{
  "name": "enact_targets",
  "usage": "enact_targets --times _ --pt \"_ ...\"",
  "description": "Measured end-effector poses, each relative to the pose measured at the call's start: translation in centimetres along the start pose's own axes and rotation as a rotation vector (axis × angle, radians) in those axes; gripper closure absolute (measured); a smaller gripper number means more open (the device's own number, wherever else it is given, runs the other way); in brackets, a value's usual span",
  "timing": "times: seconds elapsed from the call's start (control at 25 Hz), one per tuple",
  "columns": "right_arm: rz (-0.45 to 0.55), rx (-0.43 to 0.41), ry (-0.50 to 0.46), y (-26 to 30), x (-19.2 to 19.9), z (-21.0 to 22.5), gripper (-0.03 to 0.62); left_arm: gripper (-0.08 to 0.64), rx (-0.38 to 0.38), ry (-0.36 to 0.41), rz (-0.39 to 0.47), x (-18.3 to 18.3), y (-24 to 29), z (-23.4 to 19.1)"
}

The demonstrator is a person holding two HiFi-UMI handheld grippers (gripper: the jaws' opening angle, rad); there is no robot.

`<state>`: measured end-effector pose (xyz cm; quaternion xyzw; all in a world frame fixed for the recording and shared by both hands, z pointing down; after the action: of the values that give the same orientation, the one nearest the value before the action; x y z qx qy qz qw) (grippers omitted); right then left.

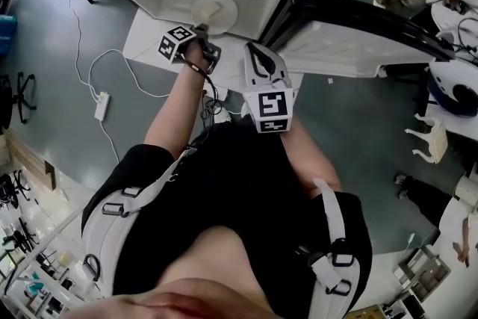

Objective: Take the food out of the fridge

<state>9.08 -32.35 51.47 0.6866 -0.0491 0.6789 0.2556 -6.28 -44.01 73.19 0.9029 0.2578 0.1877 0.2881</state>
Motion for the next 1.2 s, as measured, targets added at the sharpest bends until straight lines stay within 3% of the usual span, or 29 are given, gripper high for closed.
enact_targets --times 0.16,0.32,0.4,0.68,0.96,1.2 --pt "0.005 -0.009 -0.002 -0.1 -0.1 -0.6 0.584 0.510 0.080 -0.063 -0.018 0.5 -0.7 -0.7" --pt "0.014 -0.026 -0.006 -0.2 -0.4 -1.5 0.584 0.536 0.261 -0.149 -0.010 0.6 -1.6 0.0" --pt "0.019 -0.032 -0.002 -0.2 -0.5 -1.8 0.584 0.543 0.313 -0.177 0.007 0.4 -2.4 0.2" --pt "0.027 -0.036 0.015 -0.1 -0.7 -2.5 0.584 0.543 0.404 -0.259 0.055 -0.9 -5.7 -1.4" --pt "0.050 -0.050 0.063 1.2 -1.3 -2.7 0.584 0.543 0.468 -0.245 0.125 -3.4 -12.5 -1.5" --pt "0.103 -0.080 0.009 2.5 -3.1 -4.7 0.584 0.543 0.511 -0.223 0.178 -4.1 -20.5 1.7"
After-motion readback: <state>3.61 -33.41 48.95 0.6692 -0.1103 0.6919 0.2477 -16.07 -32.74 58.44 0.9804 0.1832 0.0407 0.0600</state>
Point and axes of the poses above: the fingertips, and each gripper's own axes: y forward along the fingers, z to its right, x out of its underside, the point moved 1 cm from there along -y, backward along the fingers, and after that the axes turned 4 degrees about y, right-handed, at the moved point
